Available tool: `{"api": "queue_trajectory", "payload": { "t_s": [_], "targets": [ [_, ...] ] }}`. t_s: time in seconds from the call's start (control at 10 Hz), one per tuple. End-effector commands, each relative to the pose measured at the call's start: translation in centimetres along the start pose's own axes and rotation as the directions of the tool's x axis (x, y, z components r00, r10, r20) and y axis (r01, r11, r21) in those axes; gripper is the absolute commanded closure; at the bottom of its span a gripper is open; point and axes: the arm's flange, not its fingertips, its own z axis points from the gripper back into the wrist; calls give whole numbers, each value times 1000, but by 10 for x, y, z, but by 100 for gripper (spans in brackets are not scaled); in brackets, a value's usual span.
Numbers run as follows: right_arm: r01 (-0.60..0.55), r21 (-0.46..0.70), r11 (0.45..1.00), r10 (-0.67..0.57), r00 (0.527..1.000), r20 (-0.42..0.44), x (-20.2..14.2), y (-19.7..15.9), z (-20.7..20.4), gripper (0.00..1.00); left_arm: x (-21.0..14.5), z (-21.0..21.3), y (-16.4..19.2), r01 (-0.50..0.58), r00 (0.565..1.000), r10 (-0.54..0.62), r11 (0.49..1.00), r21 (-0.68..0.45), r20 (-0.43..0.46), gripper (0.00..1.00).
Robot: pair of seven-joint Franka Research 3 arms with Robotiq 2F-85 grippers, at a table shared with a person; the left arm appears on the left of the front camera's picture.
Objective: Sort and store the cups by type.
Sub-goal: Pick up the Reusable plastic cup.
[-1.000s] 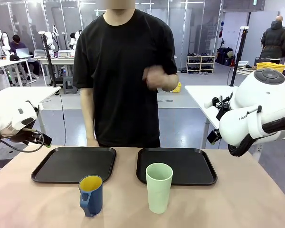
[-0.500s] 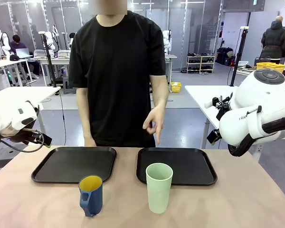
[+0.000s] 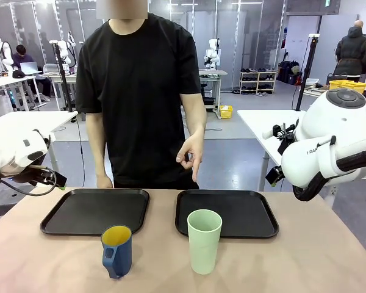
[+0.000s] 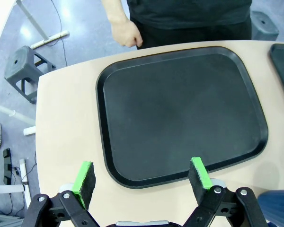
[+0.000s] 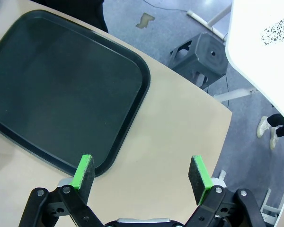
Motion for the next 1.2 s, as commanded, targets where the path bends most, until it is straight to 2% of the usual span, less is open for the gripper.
{"api": "queue_trajectory", "payload": {
  "t_s": [0.0, 0.5, 0.6, 0.7, 0.8, 0.9, 1.0, 1.1],
  "targets": [
    [-4, -1, 1000, 4, 1000, -1, 0, 0, -1, 0, 0, 0, 1, -3, 1000, 3, 1000, 0, 0, 0],
    [0, 0, 1000, 0, 1000, 0, 0, 0, 0, 0, 0, 0, 1, -3, 1000, 3, 1000, 0, 0, 0],
    [-246, 63, 967, 241, 968, 72, -5, 2, 4, 0, 0, 0, 1, -3, 1000, 3, 1000, 0, 0, 0],
    [-345, 14, 939, 341, 933, 113, -9, 1, 2, 0, 0, 0, 1, -3, 1000, 3, 1000, 0, 0, 0],
    [-414, -35, 910, 415, 905, 93, -13, -3, 4, 0, 0, 0, 1, -3, 1000, 3, 1000, 0, 0, 0],
    [-515, -104, 851, 525, 840, 135, -15, -12, 4, 0, 0, 0, 1, -3, 1000, 3, 1000, 0, 0, 0],
    [-620, -169, 766, 640, 759, 117, -16, -21, 4, 0, 0, 0, 1, -3, 1000, 3, 1000, 0, 0, 0],
    [-678, -167, 716, 697, 704, 133, -13, -30, 0, 0, 0, 0, 1, -3, 1000, 3, 1000, 0, 0, 0]
  ]
}}
